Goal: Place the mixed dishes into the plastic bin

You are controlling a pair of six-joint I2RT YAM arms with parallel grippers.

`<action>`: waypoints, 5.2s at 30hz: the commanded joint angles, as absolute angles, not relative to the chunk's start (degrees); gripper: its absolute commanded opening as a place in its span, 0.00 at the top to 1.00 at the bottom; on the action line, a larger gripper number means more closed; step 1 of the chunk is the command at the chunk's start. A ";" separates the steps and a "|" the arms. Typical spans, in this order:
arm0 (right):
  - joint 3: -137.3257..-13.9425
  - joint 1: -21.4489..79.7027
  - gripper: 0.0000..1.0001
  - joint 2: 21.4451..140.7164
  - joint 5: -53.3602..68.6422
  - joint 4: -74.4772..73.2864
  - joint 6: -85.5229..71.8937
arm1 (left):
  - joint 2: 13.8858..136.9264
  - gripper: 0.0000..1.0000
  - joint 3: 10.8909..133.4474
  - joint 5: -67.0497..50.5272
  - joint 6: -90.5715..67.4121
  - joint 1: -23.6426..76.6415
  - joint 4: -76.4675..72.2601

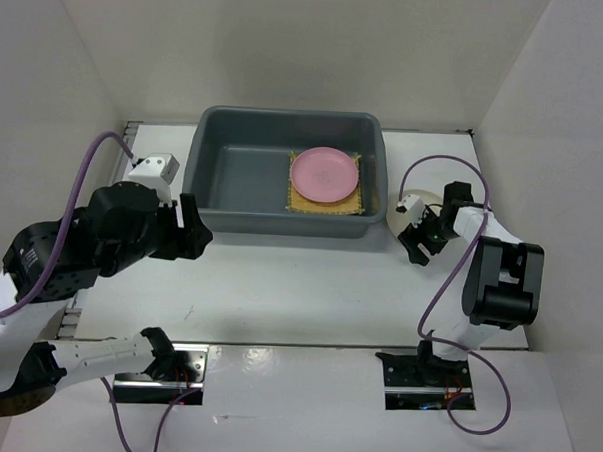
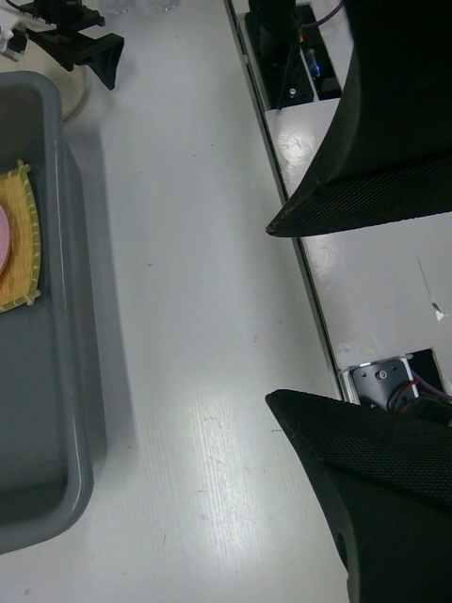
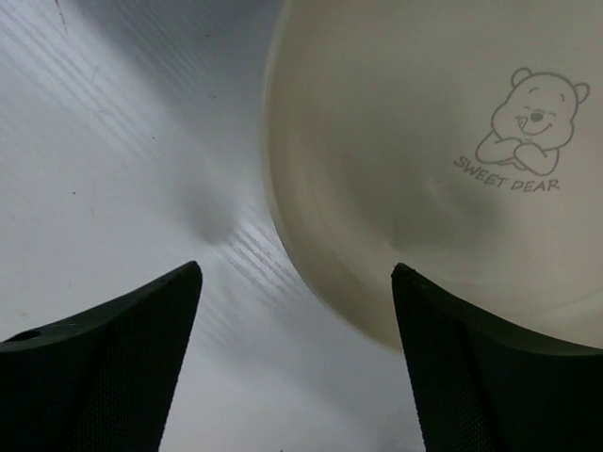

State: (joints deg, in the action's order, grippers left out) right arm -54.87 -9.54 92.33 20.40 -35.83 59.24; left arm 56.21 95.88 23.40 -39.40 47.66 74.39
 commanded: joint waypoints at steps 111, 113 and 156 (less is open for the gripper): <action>-94.16 30.08 0.02 87.04 -18.45 -32.51 36.39 | 33.13 0.02 77.17 26.89 -42.36 47.46 73.13; -86.59 26.56 0.02 79.24 -20.38 -36.79 33.77 | 33.13 0.01 77.17 26.89 -42.36 47.46 73.12; -57.39 -22.67 0.54 89.20 -6.95 -37.09 34.63 | 52.99 0.01 82.43 21.96 -36.21 47.99 72.77</action>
